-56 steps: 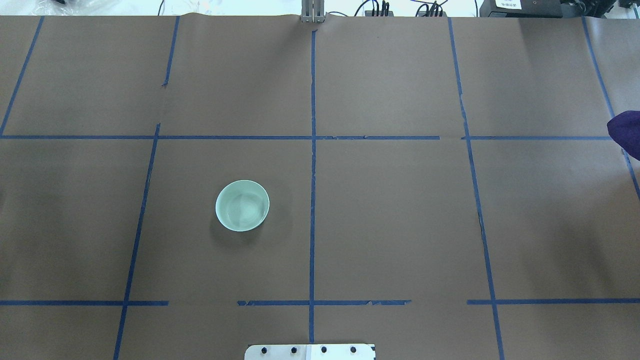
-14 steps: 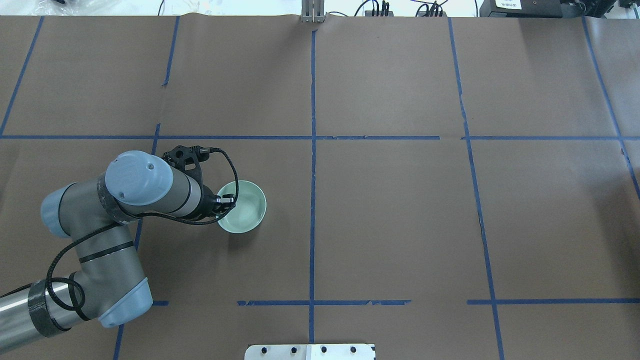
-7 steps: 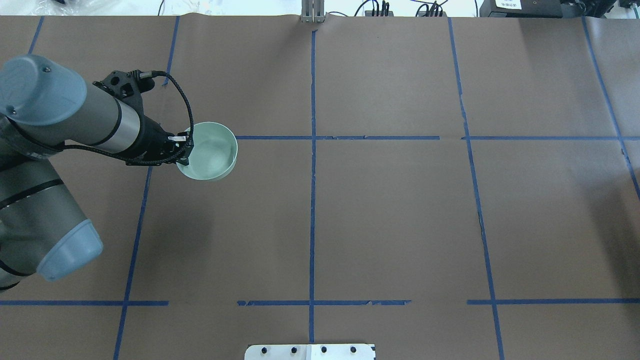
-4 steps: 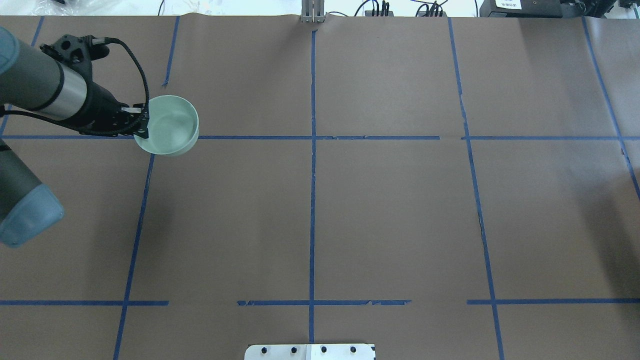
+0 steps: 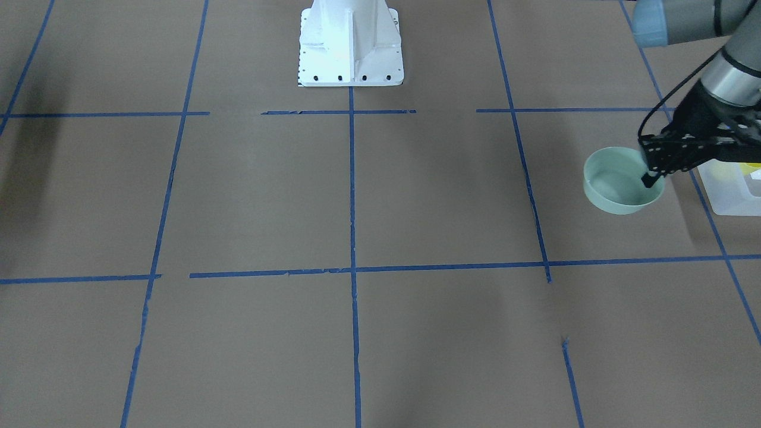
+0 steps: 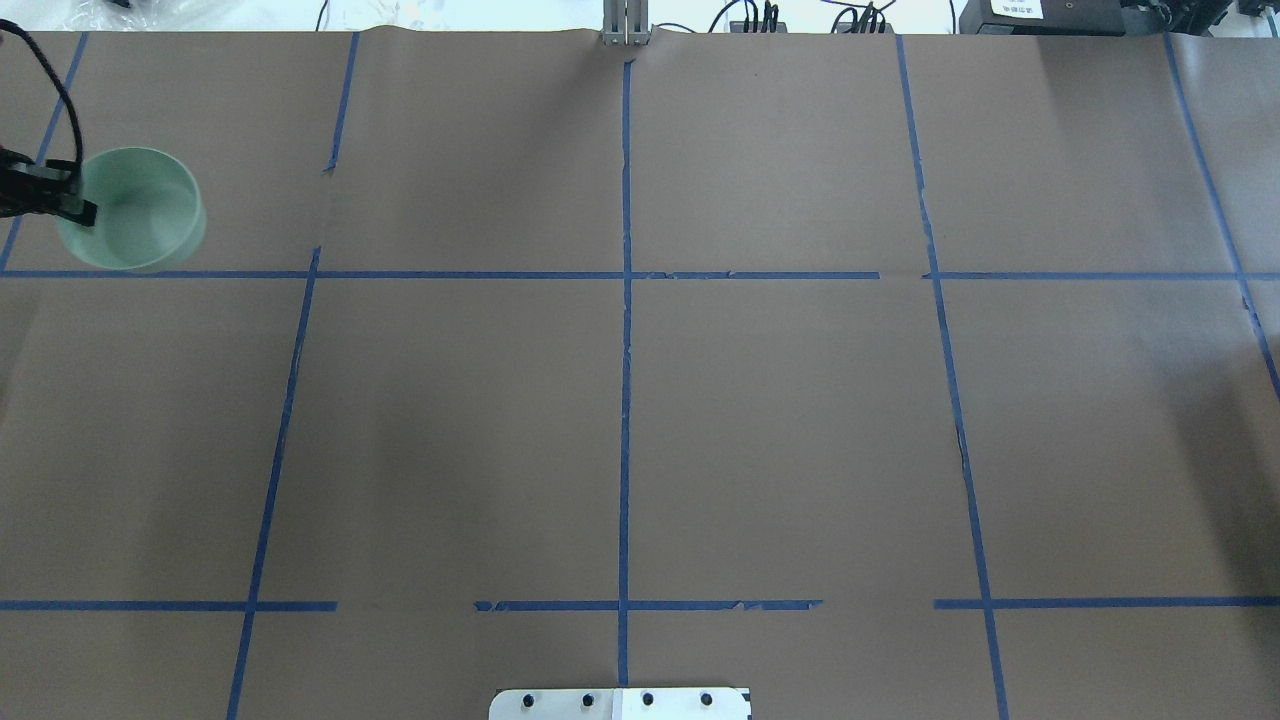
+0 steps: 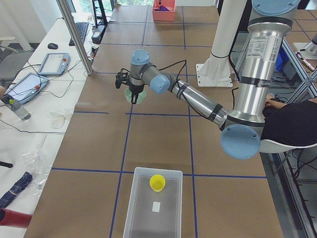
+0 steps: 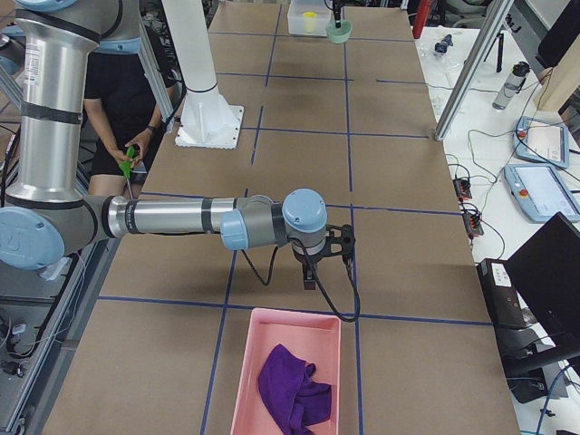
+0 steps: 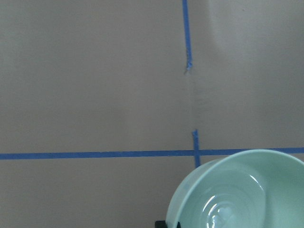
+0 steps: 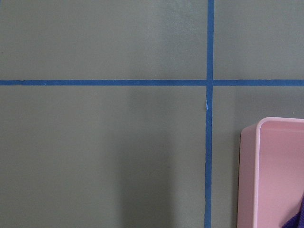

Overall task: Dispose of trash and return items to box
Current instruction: 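Carry the green bowl off the table toward the clear bin with the left gripper, then lower the green bowl into the clear bin and release it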

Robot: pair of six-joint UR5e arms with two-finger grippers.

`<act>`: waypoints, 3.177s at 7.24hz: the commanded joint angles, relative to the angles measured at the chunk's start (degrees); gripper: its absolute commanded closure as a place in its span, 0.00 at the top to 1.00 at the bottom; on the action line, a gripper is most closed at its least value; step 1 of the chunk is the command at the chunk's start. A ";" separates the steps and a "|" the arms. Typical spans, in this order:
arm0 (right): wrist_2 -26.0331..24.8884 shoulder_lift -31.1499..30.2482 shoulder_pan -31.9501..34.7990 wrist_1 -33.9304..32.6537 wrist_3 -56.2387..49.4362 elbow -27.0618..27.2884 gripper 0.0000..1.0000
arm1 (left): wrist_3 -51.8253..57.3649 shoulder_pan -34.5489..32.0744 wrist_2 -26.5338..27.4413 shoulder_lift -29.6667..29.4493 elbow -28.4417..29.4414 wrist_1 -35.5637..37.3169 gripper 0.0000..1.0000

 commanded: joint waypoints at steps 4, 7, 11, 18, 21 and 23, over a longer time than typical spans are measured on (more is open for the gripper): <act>-0.11 -1.39 0.48 1.01 -0.16 0.89 1.00 | 34.72 -25.96 -4.04 4.27 23.04 3.02 0.00; -0.37 -0.95 0.48 1.01 -0.16 0.81 1.00 | 42.22 -30.65 3.34 5.06 32.12 2.14 0.00; -0.46 -0.86 0.48 1.01 -0.24 0.45 1.00 | 41.87 -30.47 7.02 10.86 36.98 -11.04 0.00; -0.46 -0.68 0.48 0.93 -0.24 0.80 1.00 | 41.70 -30.39 8.01 10.78 35.58 -11.13 1.00; -0.46 -0.60 0.48 0.93 -0.24 0.80 1.00 | 41.69 -30.39 2.16 10.08 23.30 -11.38 1.00; -0.46 -0.51 0.48 0.93 -0.16 0.89 1.00 | 41.52 -30.12 0.09 7.98 19.14 -11.31 1.00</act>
